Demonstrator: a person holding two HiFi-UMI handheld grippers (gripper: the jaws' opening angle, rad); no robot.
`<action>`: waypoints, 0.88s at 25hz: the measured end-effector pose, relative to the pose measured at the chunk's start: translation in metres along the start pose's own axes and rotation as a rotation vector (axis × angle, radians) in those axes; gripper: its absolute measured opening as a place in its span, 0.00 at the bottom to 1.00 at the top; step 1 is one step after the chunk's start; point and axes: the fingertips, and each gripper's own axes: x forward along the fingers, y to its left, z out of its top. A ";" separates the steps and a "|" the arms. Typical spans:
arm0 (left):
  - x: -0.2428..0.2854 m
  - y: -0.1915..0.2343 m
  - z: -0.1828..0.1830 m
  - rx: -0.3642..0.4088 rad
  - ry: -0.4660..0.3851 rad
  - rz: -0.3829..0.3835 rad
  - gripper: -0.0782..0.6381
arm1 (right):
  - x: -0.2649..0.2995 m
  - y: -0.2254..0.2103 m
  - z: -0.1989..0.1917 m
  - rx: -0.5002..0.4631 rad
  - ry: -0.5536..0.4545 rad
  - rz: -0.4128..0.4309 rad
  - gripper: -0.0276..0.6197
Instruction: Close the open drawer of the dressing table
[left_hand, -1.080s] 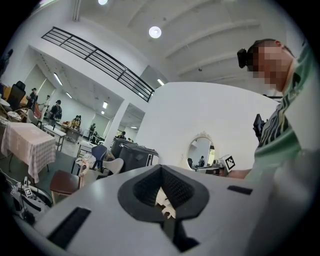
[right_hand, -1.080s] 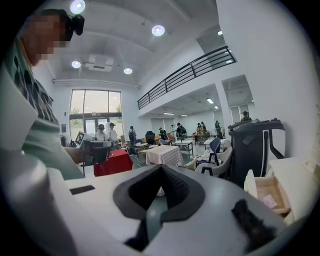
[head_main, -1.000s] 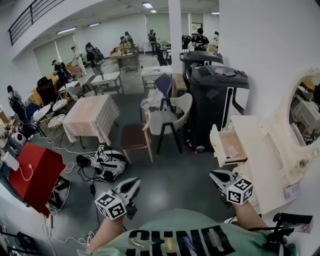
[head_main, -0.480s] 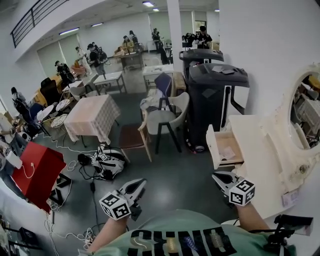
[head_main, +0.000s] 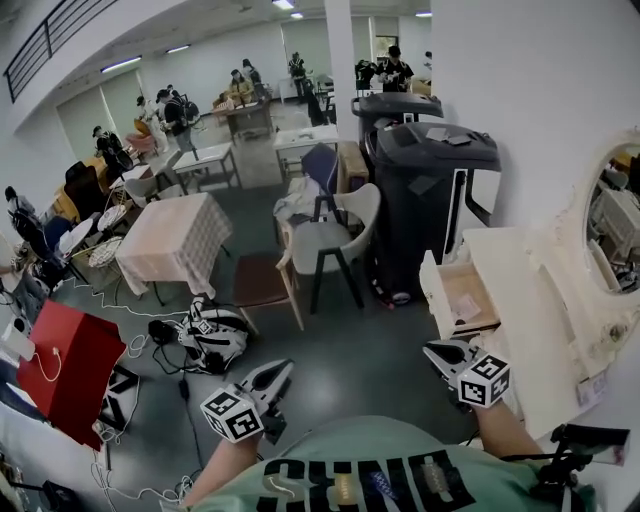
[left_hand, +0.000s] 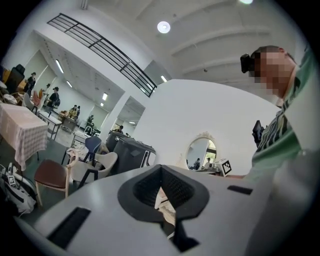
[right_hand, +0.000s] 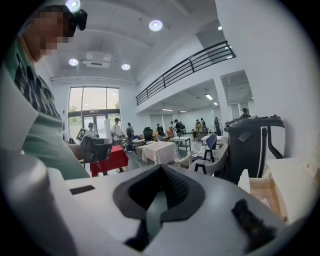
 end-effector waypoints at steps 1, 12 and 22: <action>-0.001 0.016 0.008 -0.009 -0.005 -0.017 0.12 | 0.013 0.001 0.006 0.009 -0.004 -0.016 0.06; -0.008 0.162 0.078 -0.010 0.052 -0.185 0.12 | 0.131 0.029 0.048 0.022 0.020 -0.168 0.06; 0.057 0.188 0.054 -0.073 0.147 -0.334 0.12 | 0.124 -0.005 0.043 0.075 0.076 -0.325 0.06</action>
